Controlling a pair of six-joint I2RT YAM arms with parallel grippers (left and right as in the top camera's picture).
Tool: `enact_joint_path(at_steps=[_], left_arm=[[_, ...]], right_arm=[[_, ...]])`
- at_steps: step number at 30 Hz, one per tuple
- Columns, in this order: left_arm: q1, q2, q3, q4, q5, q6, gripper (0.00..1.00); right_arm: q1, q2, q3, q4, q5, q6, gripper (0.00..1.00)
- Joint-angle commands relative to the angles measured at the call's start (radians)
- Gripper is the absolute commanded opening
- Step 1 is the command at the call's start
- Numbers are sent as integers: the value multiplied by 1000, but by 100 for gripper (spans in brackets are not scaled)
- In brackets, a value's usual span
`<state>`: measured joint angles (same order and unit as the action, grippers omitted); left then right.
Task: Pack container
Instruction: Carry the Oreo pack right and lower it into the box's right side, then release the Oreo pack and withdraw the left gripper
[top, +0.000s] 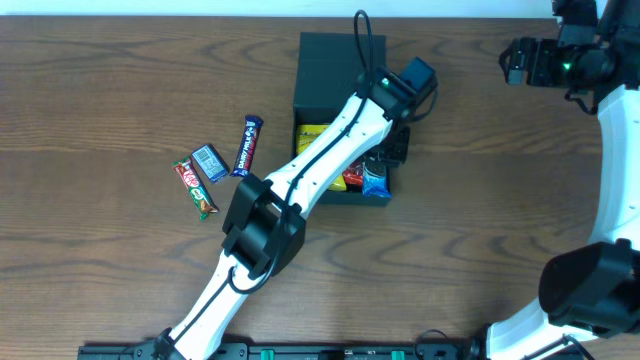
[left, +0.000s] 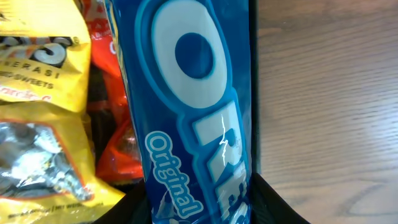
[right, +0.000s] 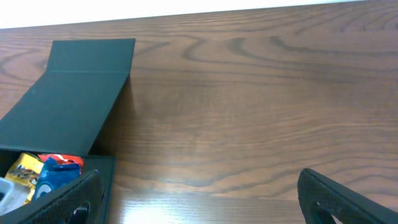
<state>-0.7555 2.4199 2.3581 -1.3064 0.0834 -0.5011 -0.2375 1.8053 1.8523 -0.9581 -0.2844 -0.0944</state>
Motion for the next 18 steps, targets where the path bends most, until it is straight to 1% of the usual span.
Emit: enact_joint_path(at_steps=[1,6,8,11,14,16,17,18], left_arm=[[2,-2,-25,11,3,-12,9],[2,-2,-47,52,2,-11,9],[3,-2,-46,64,2,-12,6],[3,-2,-46,75,-23,-11,8],[3,-2,-46,87,-58,-12,12],[3,-2,-46,91,-57,-11,15],[3,-2,-47,91,-56,-11,18],[3,-1,-47,91,-57,-11,27]], right_arm=[[-6,-21,5,-2,-12,12,99],[-6,-21,5,-3,-12,12,99],[-6,-21,5,-3,-12,12,99],[-6,-21,5,-3,-12,12,99],[-6,-21,5,-3,-16,12,99],[-6,-21,5,-3,-26,12,99],[-6,-21,5,-3,-31,12,99],[-6,-21,5,-3,-35,12,99]])
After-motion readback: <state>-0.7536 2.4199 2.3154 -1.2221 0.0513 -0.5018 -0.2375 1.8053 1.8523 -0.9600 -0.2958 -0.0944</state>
